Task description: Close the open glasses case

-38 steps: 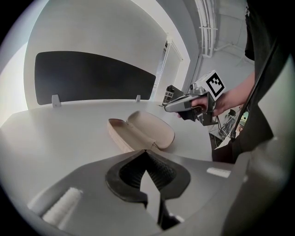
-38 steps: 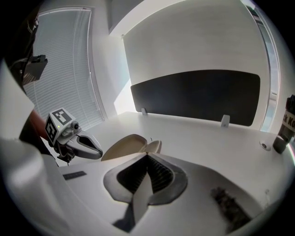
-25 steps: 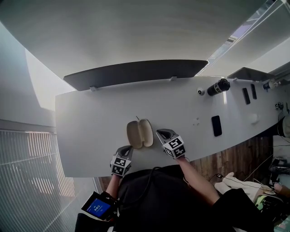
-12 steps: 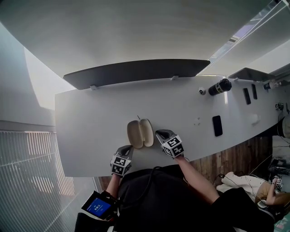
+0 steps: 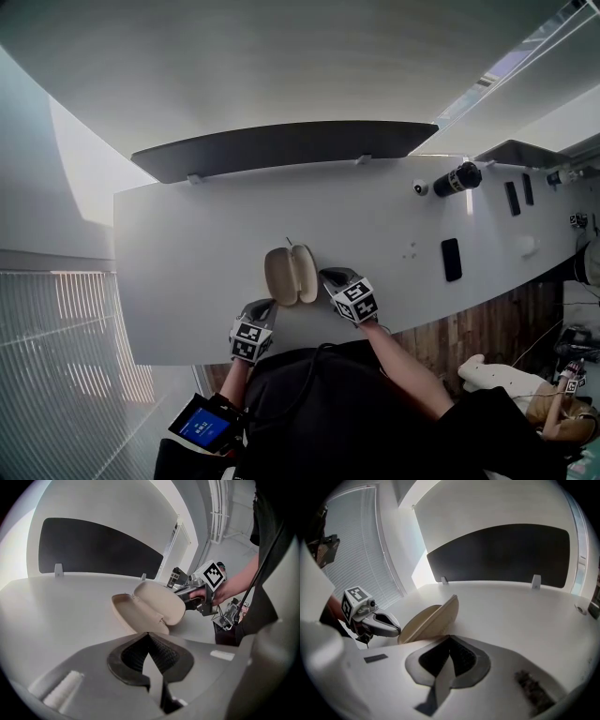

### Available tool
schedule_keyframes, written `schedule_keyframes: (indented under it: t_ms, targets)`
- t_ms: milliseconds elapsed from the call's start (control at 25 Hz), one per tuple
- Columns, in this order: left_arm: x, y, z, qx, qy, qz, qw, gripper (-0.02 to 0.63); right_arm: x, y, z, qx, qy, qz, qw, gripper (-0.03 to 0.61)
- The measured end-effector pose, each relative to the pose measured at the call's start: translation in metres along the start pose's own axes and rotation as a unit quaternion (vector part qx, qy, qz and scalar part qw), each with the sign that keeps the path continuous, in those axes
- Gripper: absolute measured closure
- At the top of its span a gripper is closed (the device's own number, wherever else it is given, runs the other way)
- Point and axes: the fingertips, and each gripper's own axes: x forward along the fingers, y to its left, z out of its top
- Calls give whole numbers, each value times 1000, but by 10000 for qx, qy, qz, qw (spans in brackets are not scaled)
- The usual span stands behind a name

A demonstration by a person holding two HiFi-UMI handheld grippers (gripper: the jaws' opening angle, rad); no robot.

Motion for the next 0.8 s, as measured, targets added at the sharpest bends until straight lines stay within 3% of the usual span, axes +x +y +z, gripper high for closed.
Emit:
schedule_keyframes:
  t_ms: [800]
  targets:
    - [0, 1, 0, -7, -36, 25, 10000, 606, -2, 35, 34, -423, -312, 317, 9981, 574]
